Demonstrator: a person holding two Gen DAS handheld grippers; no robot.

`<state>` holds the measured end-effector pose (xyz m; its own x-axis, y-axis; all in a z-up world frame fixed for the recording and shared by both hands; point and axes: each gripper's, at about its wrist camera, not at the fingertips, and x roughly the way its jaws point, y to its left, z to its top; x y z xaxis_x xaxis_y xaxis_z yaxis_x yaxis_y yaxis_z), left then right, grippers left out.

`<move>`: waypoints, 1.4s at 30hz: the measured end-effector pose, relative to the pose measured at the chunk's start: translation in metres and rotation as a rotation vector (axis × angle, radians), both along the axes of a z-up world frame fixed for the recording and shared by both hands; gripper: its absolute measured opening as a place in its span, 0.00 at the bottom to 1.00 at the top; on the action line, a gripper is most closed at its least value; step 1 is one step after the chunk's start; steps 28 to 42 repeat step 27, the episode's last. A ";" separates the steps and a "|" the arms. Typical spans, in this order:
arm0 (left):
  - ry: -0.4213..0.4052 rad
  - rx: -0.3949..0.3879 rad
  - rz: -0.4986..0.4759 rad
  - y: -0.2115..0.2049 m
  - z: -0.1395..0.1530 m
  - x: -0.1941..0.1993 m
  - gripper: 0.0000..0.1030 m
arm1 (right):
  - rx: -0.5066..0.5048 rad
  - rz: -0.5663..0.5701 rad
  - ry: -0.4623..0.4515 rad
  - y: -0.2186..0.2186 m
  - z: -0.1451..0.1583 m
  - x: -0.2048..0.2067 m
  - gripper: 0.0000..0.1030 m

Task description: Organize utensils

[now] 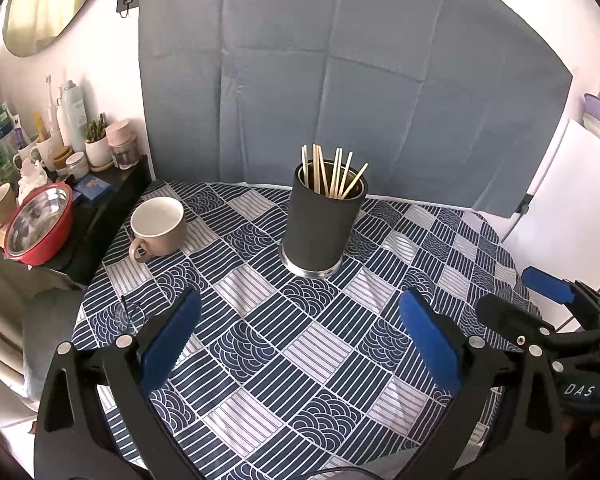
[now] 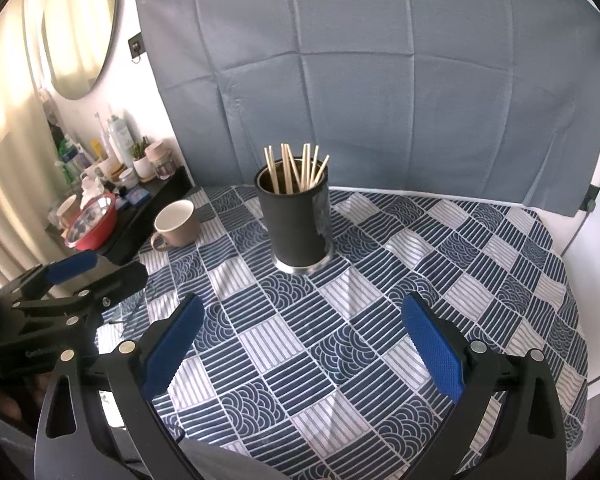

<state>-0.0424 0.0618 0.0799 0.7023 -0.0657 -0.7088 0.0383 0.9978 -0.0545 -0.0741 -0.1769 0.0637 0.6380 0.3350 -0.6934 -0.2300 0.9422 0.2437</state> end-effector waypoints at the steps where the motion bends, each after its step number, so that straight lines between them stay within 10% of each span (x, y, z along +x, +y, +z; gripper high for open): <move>1: 0.001 0.000 -0.001 0.000 0.000 0.000 0.94 | -0.001 0.000 -0.001 0.000 0.000 0.000 0.92; 42: 0.002 -0.003 0.024 0.008 0.001 0.002 0.94 | 0.002 -0.013 0.005 -0.003 -0.002 0.001 0.92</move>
